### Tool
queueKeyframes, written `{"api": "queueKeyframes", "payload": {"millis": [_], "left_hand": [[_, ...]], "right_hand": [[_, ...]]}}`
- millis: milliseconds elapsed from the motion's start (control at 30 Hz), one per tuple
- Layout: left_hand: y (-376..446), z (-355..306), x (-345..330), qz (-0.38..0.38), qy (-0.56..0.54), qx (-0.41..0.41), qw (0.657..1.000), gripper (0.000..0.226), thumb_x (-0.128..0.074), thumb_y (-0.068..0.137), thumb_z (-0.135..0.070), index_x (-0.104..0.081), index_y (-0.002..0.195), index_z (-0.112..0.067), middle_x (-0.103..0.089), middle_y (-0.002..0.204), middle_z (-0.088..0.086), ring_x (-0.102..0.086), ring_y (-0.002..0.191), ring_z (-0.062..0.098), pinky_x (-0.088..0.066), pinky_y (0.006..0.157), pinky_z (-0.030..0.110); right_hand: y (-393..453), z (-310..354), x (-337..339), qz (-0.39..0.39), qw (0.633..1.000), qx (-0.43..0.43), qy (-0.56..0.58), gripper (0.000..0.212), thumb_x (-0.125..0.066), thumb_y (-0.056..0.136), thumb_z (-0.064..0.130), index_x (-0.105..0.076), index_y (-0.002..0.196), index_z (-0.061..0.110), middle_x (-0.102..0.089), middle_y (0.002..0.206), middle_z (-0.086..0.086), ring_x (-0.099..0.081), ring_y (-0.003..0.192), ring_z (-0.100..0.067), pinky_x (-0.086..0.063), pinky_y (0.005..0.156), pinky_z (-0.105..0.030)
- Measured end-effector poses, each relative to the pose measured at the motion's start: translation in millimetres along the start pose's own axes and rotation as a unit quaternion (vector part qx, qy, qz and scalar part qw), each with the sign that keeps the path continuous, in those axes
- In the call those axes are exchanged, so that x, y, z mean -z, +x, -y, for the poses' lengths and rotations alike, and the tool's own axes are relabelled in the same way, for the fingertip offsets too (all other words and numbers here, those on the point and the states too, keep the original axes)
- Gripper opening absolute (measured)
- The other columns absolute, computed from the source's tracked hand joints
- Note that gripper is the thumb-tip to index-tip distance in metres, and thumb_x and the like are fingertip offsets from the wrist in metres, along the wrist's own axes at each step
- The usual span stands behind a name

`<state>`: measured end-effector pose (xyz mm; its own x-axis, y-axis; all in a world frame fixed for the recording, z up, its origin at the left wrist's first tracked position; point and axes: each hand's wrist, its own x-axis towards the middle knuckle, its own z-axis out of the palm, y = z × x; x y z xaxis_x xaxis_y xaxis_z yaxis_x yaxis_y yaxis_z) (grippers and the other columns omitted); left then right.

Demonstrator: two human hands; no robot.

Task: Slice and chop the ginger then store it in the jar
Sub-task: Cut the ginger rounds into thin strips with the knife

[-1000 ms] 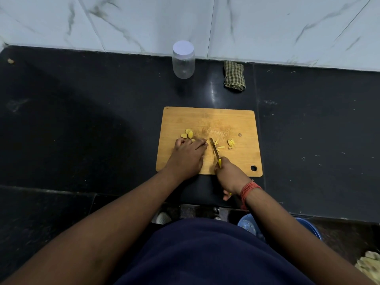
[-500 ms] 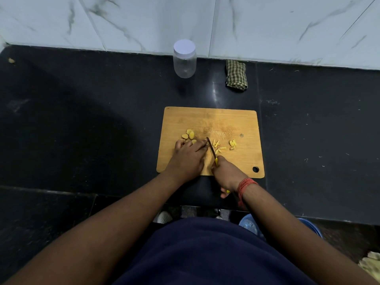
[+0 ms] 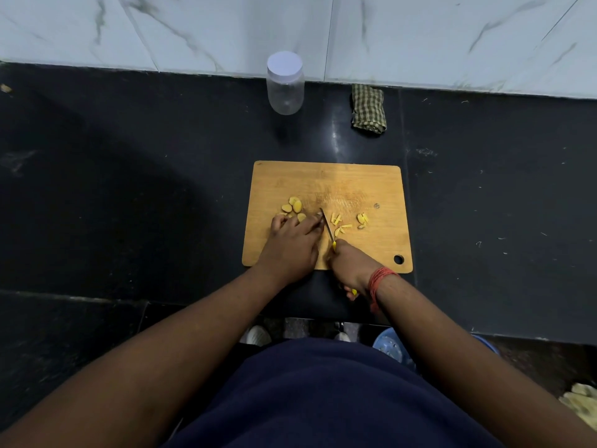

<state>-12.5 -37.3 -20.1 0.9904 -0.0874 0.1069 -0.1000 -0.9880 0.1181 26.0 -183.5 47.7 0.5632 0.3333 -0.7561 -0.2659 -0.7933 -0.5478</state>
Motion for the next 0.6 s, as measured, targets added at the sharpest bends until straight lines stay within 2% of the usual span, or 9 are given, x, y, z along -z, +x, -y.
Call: {"api": "queueKeyframes", "payload": {"millis": [200, 367, 500, 533, 600], "left_hand": [[2.2, -1.3, 1.7, 0.031, 0.031, -0.002, 0.999, 0.049, -0.035, 0.093, -0.033, -0.062, 0.131, -0.018, -0.050, 0.147, -0.003, -0.059, 0.102, 0.026, -0.033, 0.097, 0.046], [3.6, -4.4, 6.2, 0.065, 0.032, 0.021, 0.997, 0.047, -0.039, 0.096, -0.030, -0.055, 0.139, -0.019, -0.045, 0.151, -0.003, -0.056, 0.113, 0.028, -0.027, 0.107, 0.049], [4.7, -5.1, 7.1, 0.092, 0.043, 0.030, 0.994, 0.052, -0.037, 0.096, -0.032, -0.047, 0.147, -0.021, -0.041, 0.155, -0.003, -0.050, 0.123, 0.029, -0.021, 0.114, 0.052], [4.6, -5.5, 7.2, 0.096, 0.044, 0.032, 0.994, 0.052, -0.038, 0.096, -0.032, -0.047, 0.147, -0.021, -0.040, 0.155, -0.003, -0.050, 0.124, 0.029, -0.021, 0.115, 0.053], [4.2, -6.6, 7.8, 0.096, 0.040, 0.037, 0.994, 0.052, -0.040, 0.096, -0.031, -0.048, 0.146, -0.022, -0.041, 0.154, -0.004, -0.050, 0.123, 0.029, -0.021, 0.116, 0.054]], "right_hand": [[1.6, -9.6, -5.3, -0.009, 1.000, 0.014, 0.002, 0.017, -0.029, 0.101, 0.013, -0.041, 0.112, 0.012, -0.046, 0.063, -0.015, -0.041, 0.037, -0.019, -0.038, 0.034, -0.023], [-4.1, -15.0, -7.5, -0.007, 1.000, 0.021, -0.009, 0.016, -0.028, 0.101, 0.010, -0.041, 0.109, 0.015, -0.046, 0.063, -0.014, -0.041, 0.037, -0.018, -0.037, 0.034, -0.022], [-9.3, -31.2, -16.0, -0.006, 0.997, 0.037, -0.072, 0.015, -0.029, 0.101, 0.007, -0.042, 0.104, 0.015, -0.045, 0.066, -0.009, -0.041, 0.043, -0.018, -0.035, 0.033, -0.026], [-9.9, -34.7, -16.9, -0.011, 0.995, 0.047, -0.092, 0.015, -0.029, 0.102, 0.008, -0.041, 0.103, 0.017, -0.044, 0.069, -0.002, -0.040, 0.049, -0.013, -0.038, 0.036, -0.025], [-12.3, -37.1, -13.8, -0.032, 0.993, 0.056, -0.099, 0.014, -0.032, 0.103, 0.013, -0.038, 0.098, 0.024, -0.038, 0.075, 0.009, -0.036, 0.061, -0.002, -0.045, 0.051, -0.015]]}}
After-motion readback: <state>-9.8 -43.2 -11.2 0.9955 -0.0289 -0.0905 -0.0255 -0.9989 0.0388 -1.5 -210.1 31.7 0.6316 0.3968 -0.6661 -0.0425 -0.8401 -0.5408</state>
